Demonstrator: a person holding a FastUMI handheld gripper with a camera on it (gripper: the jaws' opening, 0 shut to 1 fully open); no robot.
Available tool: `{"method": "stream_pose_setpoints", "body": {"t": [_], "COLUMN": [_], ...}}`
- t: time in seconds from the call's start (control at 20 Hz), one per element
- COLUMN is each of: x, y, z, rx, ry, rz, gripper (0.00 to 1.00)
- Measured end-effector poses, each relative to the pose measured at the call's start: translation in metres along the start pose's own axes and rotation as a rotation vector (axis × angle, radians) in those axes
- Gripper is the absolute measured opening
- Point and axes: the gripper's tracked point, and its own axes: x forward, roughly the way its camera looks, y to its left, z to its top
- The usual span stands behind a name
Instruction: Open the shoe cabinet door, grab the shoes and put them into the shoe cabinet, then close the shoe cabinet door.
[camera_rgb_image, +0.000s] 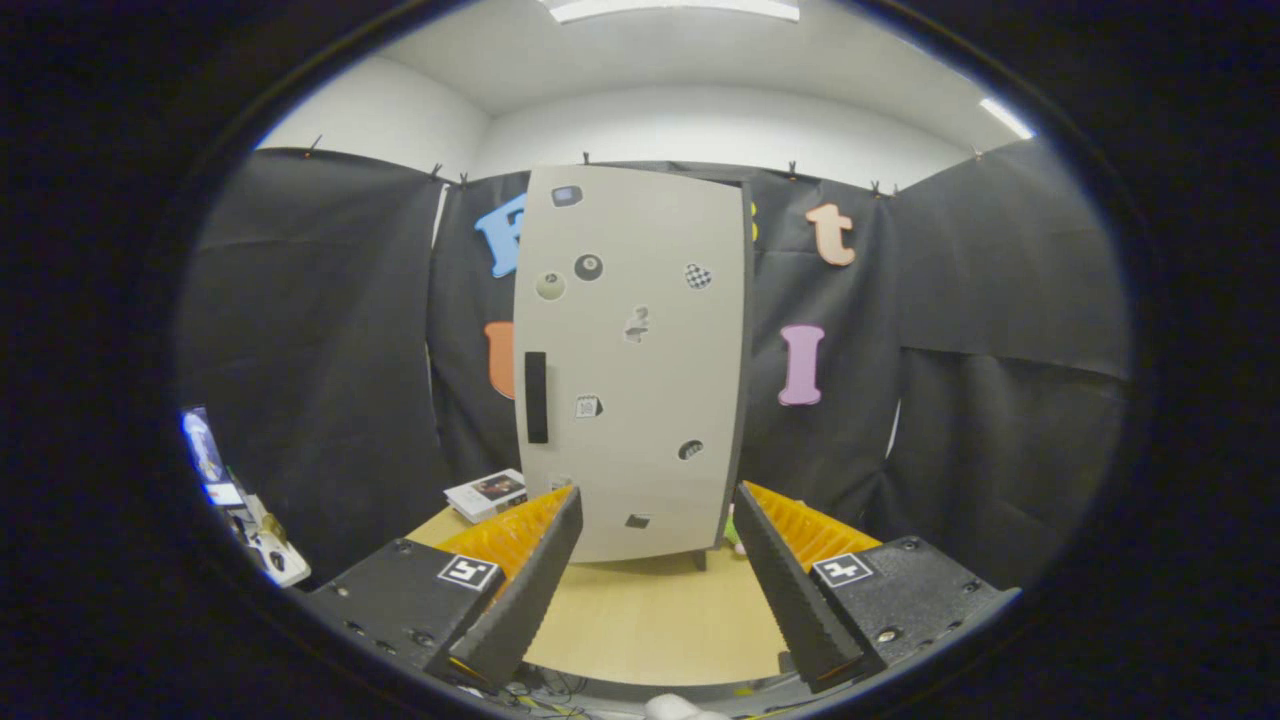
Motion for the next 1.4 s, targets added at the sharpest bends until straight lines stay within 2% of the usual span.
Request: {"method": "stream_pose_setpoints", "body": {"t": [0.25, 0.55, 1.4], "x": [-0.048, -0.066, -0.055], "y": [-0.023, -0.03, -0.022], "z": [-0.018, -0.028, -0.028], "rx": [0.063, 0.082, 0.074], "ry": [0.007, -0.003, -0.014], "rz": [-0.046, -0.083, -0.087], "gripper": [0.99, 0.99, 0.99]}}
